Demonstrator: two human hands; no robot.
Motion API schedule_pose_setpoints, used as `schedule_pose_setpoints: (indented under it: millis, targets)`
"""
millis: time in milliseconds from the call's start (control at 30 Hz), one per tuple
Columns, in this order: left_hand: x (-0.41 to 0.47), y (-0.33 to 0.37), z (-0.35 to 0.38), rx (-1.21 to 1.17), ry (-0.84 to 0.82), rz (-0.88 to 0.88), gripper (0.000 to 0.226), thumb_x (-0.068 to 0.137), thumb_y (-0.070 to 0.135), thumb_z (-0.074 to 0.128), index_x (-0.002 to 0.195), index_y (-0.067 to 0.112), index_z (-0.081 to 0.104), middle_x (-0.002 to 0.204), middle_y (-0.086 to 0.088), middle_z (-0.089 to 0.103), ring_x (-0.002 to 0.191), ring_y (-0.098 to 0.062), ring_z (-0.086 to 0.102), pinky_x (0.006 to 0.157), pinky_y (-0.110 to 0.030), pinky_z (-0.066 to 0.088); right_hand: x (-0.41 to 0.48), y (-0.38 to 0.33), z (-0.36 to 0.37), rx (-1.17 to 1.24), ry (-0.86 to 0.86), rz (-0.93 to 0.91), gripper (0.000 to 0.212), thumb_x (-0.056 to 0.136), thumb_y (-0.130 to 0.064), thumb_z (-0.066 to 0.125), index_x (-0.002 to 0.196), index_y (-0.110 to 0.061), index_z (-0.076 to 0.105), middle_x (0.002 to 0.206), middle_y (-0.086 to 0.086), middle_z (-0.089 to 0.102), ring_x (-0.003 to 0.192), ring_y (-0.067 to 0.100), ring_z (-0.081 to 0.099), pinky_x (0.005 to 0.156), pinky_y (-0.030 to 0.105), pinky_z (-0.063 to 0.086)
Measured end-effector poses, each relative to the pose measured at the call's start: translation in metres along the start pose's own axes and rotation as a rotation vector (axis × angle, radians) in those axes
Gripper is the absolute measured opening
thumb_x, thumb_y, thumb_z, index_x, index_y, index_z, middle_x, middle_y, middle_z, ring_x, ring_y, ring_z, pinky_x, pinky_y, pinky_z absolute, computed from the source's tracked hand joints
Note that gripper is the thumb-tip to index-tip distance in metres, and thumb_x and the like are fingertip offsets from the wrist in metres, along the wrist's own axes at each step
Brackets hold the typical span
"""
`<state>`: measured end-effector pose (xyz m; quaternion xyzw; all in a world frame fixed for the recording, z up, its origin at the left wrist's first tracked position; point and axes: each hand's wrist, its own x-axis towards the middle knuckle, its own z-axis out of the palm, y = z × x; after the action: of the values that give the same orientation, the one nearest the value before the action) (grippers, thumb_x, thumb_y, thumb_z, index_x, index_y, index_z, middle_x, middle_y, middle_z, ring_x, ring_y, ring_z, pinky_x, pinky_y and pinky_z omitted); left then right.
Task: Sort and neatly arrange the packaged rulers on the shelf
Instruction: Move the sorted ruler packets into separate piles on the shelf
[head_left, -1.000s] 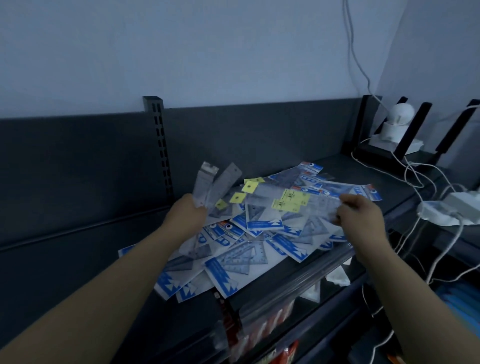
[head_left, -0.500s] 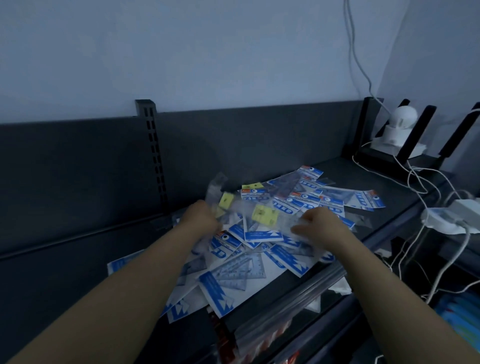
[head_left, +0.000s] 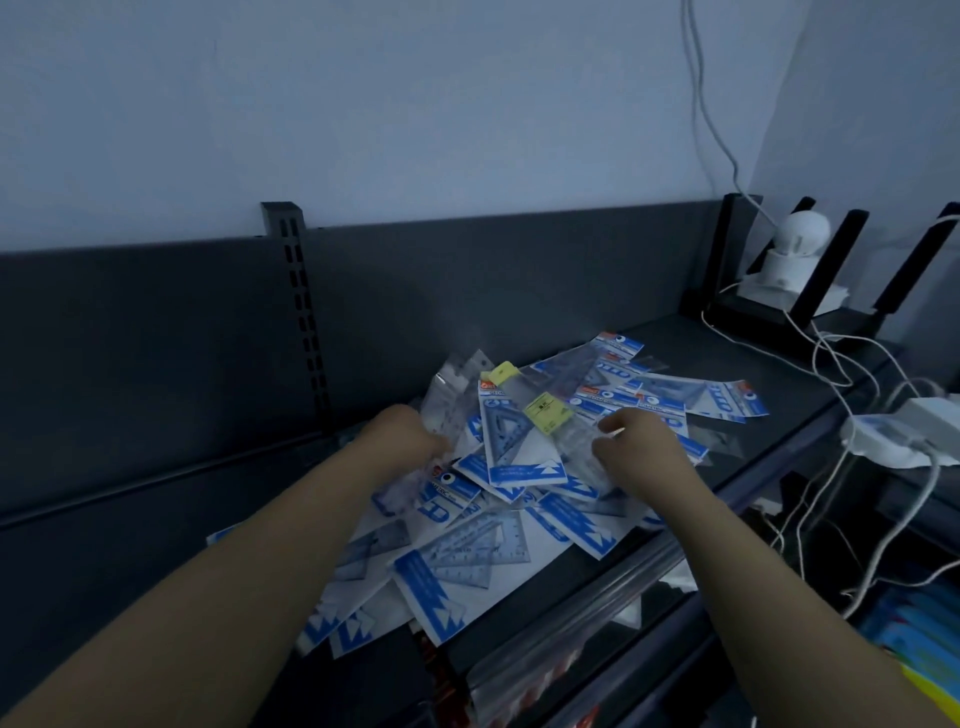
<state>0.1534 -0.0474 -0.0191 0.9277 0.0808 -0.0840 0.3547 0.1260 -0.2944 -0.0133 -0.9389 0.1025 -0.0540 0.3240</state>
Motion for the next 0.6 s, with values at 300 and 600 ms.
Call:
schedule_pose_setpoints:
  millis: [300, 600]
  targets:
    - [-0.018, -0.021, -0.010, 0.170, 0.156, 0.056, 0.033, 0.094, 0.042, 0.048, 0.095, 0.010, 0.055, 0.097, -0.006, 0.059, 0.087, -0.023, 0.058, 0.066, -0.028, 0.040, -0.020, -0.026, 0.024, -0.188, -0.074, -0.472, 0.031, 0.090, -0.017, 0.053, 0.118, -0.009, 0.062, 0.122, 0.010, 0.058, 0.114, 0.028, 0.050, 0.094, 0.037, 0.042]
    - [-0.063, -0.068, -0.052, 0.430, -0.073, -0.102, 0.117, 0.064, 0.074, 0.068, 0.151, 0.014, 0.019, 0.153, -0.009, 0.025, 0.135, -0.026, 0.035, 0.105, -0.037, 0.041, -0.041, -0.033, 0.041, -0.364, -0.154, -0.649, 0.027, 0.096, -0.023, 0.046, 0.110, -0.009, 0.066, 0.122, 0.004, 0.062, 0.116, 0.020, 0.052, 0.106, 0.030, 0.016]
